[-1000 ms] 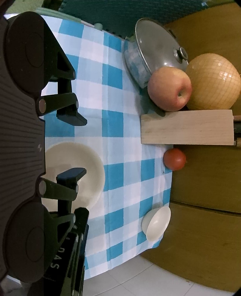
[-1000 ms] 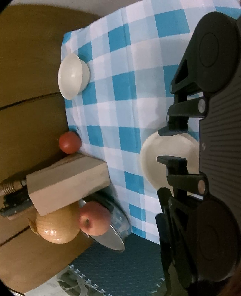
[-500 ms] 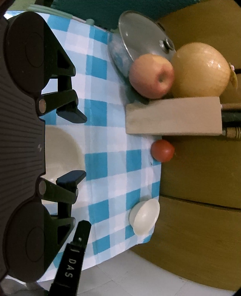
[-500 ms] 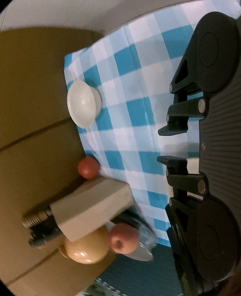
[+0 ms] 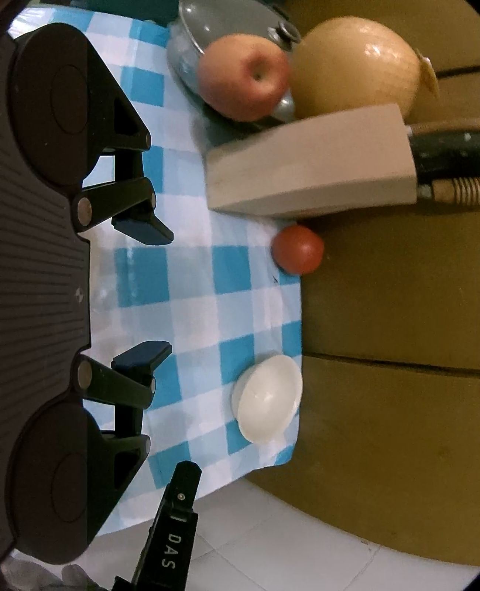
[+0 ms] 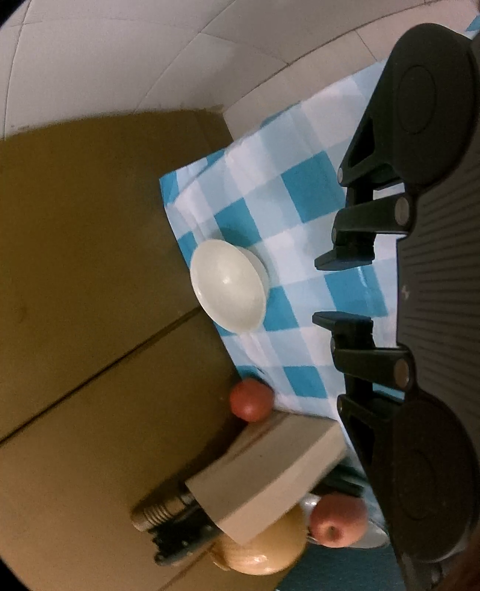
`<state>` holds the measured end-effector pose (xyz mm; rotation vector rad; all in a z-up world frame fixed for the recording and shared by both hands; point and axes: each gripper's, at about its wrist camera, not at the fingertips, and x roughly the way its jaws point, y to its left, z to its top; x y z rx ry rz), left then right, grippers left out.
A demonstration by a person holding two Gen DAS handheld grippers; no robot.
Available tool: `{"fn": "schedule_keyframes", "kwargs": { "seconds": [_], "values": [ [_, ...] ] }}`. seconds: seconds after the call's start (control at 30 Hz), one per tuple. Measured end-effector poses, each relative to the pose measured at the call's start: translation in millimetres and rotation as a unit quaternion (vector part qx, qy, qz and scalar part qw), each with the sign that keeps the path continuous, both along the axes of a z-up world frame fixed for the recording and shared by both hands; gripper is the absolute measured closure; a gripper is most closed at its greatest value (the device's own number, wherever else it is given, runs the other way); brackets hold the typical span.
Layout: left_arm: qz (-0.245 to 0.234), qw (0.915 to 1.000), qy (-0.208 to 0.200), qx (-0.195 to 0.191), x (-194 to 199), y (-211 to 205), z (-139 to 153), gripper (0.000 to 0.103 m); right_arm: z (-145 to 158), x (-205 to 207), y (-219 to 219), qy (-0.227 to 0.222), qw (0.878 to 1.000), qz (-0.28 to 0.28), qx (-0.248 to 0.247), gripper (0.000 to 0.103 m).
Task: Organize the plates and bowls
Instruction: 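Move both tools toward the last cream-white bowl near the wall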
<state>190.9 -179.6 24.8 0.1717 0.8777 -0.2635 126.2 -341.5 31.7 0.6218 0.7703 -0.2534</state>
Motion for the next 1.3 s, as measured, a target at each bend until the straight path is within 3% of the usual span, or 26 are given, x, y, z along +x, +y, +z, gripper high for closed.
{"fn": "schedule_keyframes", "kwargs": {
  "seconds": [0.4,0.73,1.3],
  "values": [
    [-0.003,1.0,0.0,-0.007,38,-43,-7,0.037,-4,22,-34,0.004,0.999,-0.033,0.002,0.079],
    [-0.001,0.9998,0.013,-0.014,78,-67,-17,0.037,-9,54,-48,0.002,1.0,-0.026,0.001,0.078],
    [-0.005,0.9989,0.045,-0.013,128,-105,-54,0.037,-56,99,-73,0.016,0.998,-0.037,0.044,0.077]
  ]
}}
